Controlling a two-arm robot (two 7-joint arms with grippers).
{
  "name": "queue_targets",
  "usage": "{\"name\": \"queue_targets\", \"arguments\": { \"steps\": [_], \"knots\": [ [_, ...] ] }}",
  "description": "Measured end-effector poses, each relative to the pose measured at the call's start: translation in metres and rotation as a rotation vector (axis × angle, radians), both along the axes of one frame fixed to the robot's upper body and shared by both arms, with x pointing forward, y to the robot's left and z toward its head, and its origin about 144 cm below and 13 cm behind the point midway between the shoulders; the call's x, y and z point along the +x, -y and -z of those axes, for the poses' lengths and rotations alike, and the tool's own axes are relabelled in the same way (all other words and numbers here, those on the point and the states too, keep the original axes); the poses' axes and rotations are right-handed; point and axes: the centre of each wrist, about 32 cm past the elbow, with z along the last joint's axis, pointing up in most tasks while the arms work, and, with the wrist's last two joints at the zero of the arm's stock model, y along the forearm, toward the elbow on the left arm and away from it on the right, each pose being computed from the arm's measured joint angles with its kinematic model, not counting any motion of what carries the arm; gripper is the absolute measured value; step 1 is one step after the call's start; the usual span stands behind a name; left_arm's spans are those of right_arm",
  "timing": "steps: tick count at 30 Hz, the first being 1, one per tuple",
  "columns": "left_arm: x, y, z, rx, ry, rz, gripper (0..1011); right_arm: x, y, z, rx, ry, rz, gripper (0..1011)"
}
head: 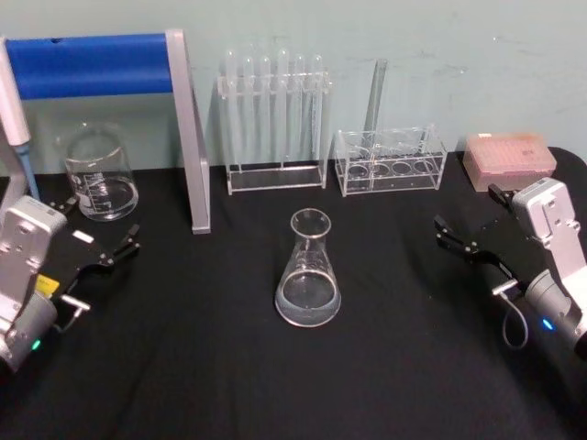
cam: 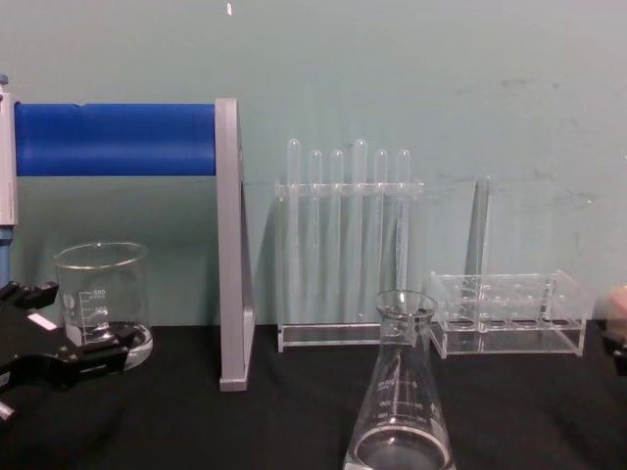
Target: Grasp the erlenmeyer flask with one hand, shake it three times, then place it back.
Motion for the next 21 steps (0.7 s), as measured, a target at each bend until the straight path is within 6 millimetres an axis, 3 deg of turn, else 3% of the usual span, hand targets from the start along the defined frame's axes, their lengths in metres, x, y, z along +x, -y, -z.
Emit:
{"name": "queue_targets", "arguments": {
  "steps": [21],
  "knots": [
    [0.000,0.000,0.000,0.000,0.000,0.000,1001,-0.032,0.002,-0.014,0.186,-0.077,-0.103,1000]
  ]
}}
